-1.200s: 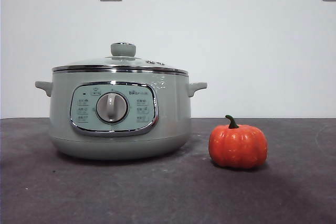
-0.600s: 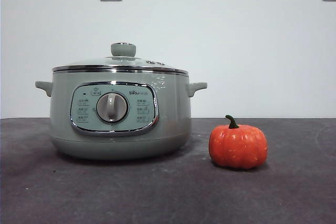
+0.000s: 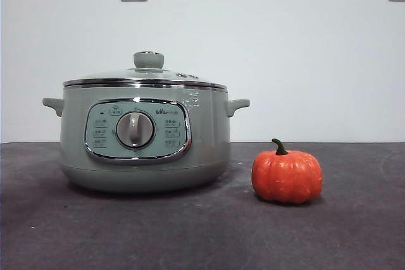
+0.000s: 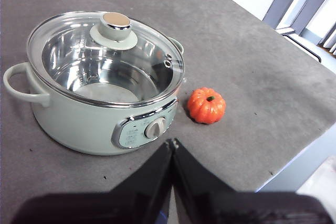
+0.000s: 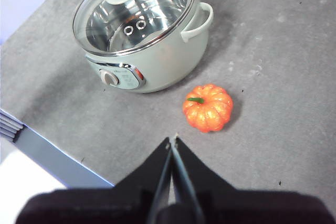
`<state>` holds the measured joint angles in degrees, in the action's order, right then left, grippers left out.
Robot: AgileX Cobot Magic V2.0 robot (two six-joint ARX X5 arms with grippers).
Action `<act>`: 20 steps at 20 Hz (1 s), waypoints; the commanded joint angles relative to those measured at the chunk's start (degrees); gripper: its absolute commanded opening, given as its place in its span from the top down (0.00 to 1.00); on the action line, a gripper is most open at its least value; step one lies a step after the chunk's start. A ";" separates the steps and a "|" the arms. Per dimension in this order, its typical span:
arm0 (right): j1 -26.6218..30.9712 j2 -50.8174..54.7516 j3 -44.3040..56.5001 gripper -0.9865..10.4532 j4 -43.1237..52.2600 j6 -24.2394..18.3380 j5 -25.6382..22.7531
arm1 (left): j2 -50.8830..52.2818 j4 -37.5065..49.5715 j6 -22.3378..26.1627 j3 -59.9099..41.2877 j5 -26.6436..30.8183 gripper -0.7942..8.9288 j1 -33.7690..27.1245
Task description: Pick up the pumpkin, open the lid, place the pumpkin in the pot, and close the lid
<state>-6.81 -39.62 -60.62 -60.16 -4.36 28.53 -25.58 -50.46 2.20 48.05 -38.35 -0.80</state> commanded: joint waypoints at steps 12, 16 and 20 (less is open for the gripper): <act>-2.49 -1.55 -0.02 0.31 0.26 1.29 0.04 | 0.00 0.26 -0.72 0.11 0.81 0.19 0.15; -6.95 -6.08 -0.02 0.31 1.40 0.79 -0.20 | 0.00 0.26 -0.70 0.11 0.81 0.19 0.15; -10.64 -14.12 -0.02 0.31 4.61 -0.24 -1.03 | 0.00 0.26 -0.70 0.11 0.81 0.19 0.15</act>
<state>-17.32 -53.47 -60.62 -56.01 -3.92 27.40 -25.65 -50.48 1.50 48.05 -37.60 -0.78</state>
